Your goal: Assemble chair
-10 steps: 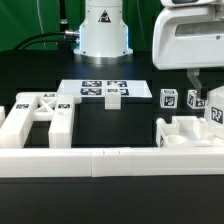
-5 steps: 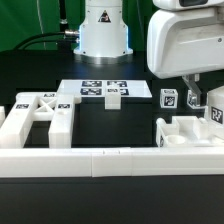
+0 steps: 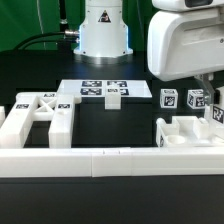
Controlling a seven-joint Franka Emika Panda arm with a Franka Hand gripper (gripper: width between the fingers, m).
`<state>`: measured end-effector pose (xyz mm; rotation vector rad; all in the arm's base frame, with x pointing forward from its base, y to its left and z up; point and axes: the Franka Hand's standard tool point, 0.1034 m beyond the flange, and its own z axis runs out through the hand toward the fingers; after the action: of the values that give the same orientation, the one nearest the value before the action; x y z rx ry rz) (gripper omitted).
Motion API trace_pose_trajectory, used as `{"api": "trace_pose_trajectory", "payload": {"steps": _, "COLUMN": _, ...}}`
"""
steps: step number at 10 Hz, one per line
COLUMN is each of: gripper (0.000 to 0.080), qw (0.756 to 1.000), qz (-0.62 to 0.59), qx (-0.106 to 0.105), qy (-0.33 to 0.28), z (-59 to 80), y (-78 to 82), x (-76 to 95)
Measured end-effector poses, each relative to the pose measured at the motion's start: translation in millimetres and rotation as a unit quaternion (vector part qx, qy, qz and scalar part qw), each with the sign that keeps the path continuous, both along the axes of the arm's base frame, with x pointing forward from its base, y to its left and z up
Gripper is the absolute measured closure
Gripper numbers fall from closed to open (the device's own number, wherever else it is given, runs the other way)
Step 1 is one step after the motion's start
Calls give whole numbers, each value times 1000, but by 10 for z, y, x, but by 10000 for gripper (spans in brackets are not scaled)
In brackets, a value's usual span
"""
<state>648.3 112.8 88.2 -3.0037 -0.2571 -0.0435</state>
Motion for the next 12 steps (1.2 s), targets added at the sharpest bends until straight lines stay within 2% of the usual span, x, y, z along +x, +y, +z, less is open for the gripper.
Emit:
{"api": "trace_pose_trajectory", "payload": {"steps": 2, "gripper": 515, "qw": 1000, "qz": -7, "qx": 0, "qy": 1, "z": -1, "y": 0, "x": 0}}
{"api": "trace_pose_trajectory", "payload": {"steps": 4, "gripper": 515, "qw": 994, "qz": -114, "qx": 2, "qy": 2, "z": -2, "y": 3, "x": -10}}
{"api": "trace_pose_trajectory", "payload": {"steps": 6, "gripper": 515, "qw": 977, "qz": -214, "qx": 3, "qy": 6, "z": -4, "y": 0, "x": -22}}
{"api": "trace_pose_trajectory", "payload": {"steps": 8, "gripper": 515, "qw": 950, "qz": -312, "qx": 8, "qy": 10, "z": -8, "y": -5, "x": -10}}
{"api": "trace_pose_trajectory", "payload": {"steps": 10, "gripper": 515, "qw": 904, "qz": -428, "qx": 11, "qy": 23, "z": -9, "y": 15, "x": -14}}
{"api": "trace_pose_trajectory", "payload": {"steps": 12, "gripper": 515, "qw": 868, "qz": -495, "qx": 14, "qy": 29, "z": -11, "y": 20, "x": -10}}
